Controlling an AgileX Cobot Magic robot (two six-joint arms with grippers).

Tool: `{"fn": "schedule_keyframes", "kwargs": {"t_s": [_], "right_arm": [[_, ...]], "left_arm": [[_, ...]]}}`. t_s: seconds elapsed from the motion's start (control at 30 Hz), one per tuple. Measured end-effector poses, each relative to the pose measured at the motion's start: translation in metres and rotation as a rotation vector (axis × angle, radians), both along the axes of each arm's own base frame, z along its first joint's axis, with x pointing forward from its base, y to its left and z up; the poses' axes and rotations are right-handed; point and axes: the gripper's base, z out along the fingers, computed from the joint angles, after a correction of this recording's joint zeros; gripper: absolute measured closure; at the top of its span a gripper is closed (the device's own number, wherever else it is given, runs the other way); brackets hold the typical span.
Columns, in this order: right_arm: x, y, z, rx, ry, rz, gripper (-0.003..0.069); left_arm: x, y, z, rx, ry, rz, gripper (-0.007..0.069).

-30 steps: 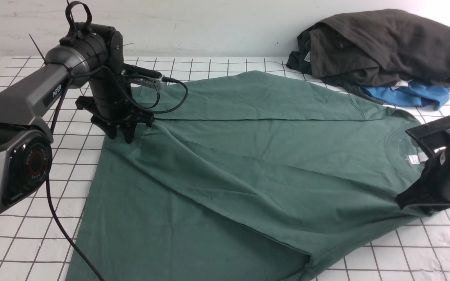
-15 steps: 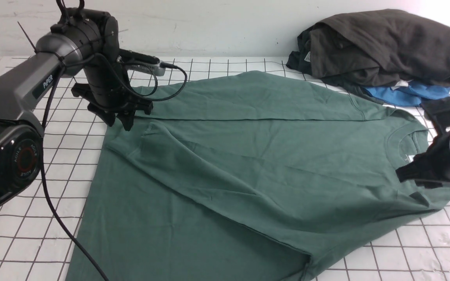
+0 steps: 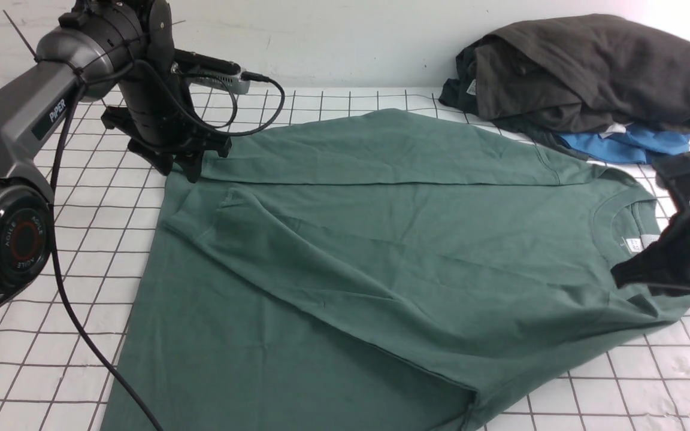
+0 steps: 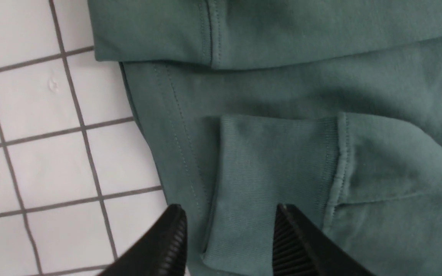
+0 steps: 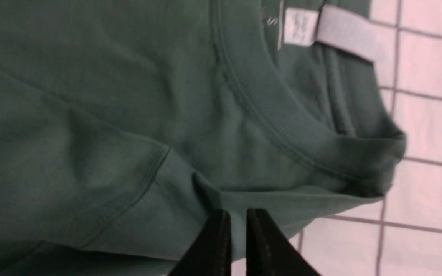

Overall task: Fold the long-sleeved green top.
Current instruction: Use the left arm to drag and place the cuff at the centered position on the left edge of the fabric, then use the left arm to clamp the cuff farthest from it

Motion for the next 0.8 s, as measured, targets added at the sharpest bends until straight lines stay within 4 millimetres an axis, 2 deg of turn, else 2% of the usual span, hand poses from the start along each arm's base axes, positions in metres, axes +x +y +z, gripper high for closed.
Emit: {"fn": "schedule_keyframes", "kwargs": {"t_s": [0.03, 0.1, 0.17, 0.27, 0.43, 0.47, 0.57, 0.6, 0.63, 0.8], "right_arm": [[0.005, 0.001, -0.017, -0.006, 0.039, 0.027, 0.0659], [0.010, 0.001, -0.032, -0.024, 0.060, 0.054, 0.0669], [0.015, -0.001, -0.041, -0.045, 0.075, 0.061, 0.0671], [0.022, -0.002, -0.038, -0.050, 0.056, 0.009, 0.0671], [0.027, 0.001, -0.007, -0.034, -0.034, -0.045, 0.0673], [0.025, 0.006, 0.006, -0.023, -0.071, -0.036, 0.0673], [0.017, 0.026, 0.032, 0.008, -0.141, 0.029, 0.0673], [0.016, 0.026, 0.034, 0.011, -0.145, 0.028, 0.0673], [0.011, 0.035, 0.044, 0.027, -0.168, 0.058, 0.0673], [0.003, 0.052, 0.053, 0.057, -0.182, 0.108, 0.0673]], "left_arm": [[0.000, 0.001, -0.002, 0.010, 0.002, 0.000, 0.0335], [0.002, 0.002, -0.001, 0.026, -0.011, 0.001, 0.0335], [0.005, 0.003, 0.000, 0.036, -0.052, 0.013, 0.0335], [0.012, 0.007, 0.003, 0.017, -0.138, 0.083, 0.0335], [0.026, 0.023, 0.004, -0.082, -0.261, 0.238, 0.0325], [0.029, 0.028, 0.002, -0.118, -0.279, 0.270, 0.0312], [0.037, 0.045, -0.015, -0.181, -0.283, 0.327, 0.0255], [0.037, 0.045, -0.016, -0.184, -0.281, 0.329, 0.0251], [0.040, 0.051, -0.028, -0.206, -0.263, 0.347, 0.0227], [0.044, 0.052, -0.057, -0.231, -0.223, 0.321, 0.0216]]}}
